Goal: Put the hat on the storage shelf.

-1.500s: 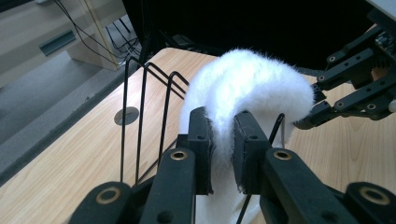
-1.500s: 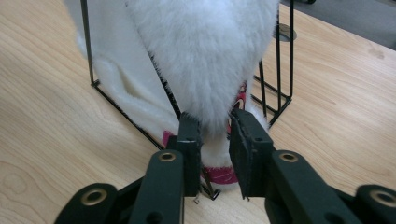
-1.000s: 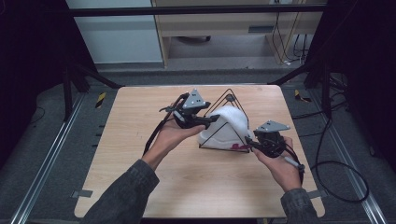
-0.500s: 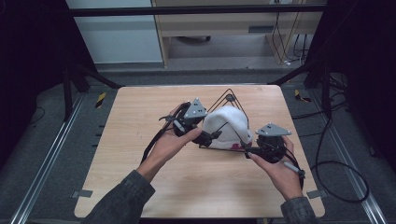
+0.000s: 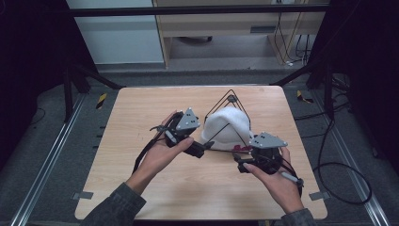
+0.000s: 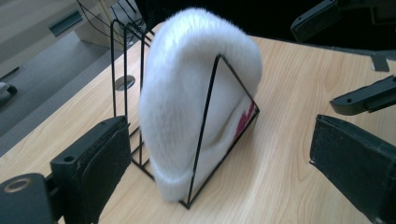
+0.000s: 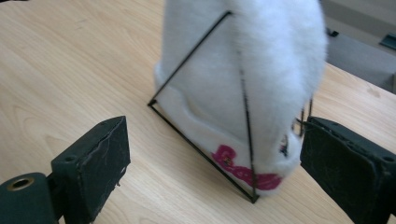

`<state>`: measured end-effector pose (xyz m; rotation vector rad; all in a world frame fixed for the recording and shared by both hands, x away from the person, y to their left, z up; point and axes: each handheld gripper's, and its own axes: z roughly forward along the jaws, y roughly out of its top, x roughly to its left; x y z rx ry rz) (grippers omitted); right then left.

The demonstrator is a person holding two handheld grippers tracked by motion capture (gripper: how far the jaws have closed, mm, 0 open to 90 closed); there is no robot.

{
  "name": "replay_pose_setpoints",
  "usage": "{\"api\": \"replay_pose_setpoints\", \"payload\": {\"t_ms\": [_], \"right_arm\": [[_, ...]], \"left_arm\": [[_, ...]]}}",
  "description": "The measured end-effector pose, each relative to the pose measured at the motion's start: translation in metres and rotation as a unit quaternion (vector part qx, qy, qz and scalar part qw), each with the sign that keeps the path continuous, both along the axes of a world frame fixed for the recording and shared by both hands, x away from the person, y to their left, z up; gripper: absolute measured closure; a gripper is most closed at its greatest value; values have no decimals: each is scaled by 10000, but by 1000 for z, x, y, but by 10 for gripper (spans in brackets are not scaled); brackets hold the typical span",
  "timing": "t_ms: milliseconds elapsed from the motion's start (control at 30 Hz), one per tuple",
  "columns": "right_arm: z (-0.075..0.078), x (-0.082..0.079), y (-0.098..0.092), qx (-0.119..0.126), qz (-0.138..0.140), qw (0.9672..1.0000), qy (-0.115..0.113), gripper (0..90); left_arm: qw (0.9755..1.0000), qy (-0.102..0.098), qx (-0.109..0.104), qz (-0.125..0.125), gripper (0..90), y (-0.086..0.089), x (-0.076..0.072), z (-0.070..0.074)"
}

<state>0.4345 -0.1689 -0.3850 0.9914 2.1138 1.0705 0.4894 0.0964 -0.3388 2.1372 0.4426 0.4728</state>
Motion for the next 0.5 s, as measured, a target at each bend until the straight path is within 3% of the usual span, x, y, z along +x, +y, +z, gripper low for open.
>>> {"api": "replay_pose_setpoints", "payload": {"t_ms": [500], "right_arm": [[-12,-6,27,-71,625,9980,24,77]], "left_arm": [[9992,36,57,386,46,56,-24,-10]]}}
